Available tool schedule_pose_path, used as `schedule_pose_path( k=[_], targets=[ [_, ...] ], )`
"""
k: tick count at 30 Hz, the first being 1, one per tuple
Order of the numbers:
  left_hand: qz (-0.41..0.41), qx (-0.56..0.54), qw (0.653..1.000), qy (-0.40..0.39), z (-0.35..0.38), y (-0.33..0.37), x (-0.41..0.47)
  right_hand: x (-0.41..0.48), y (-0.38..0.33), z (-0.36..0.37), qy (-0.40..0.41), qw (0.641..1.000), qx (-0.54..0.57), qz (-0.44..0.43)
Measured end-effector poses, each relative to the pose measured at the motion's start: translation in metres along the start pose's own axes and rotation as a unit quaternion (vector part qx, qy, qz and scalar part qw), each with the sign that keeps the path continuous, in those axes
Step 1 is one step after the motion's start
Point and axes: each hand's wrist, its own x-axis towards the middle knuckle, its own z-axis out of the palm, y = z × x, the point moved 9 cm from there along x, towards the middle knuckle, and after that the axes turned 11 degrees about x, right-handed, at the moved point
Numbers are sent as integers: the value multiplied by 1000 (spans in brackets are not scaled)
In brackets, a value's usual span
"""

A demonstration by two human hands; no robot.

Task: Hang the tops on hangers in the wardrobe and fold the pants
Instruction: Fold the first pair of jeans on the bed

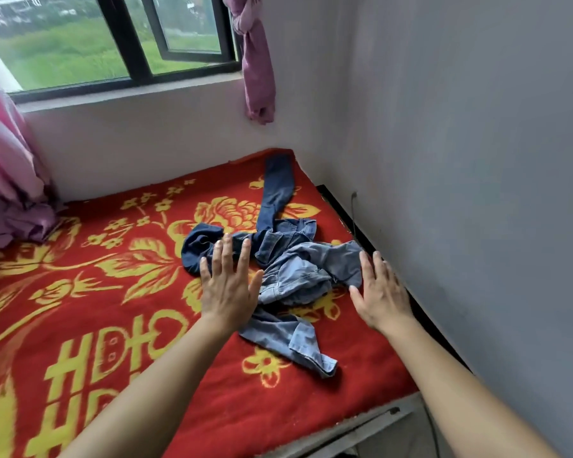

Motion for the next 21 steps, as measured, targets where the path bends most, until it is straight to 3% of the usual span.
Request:
schedule_pose_path(
  k=[8, 13, 21],
  targets=[
    [-37, 0, 997, -67, 86, 51, 96, 144, 66, 59, -87, 996, 6, -1],
    [-40, 17, 992, -117, 173, 57, 102, 169, 73, 136, -160, 987, 1, -19],
    [15, 55, 970, -236, 354, 42, 132, 211, 69, 247, -171, 984, 10, -43]
  ],
)
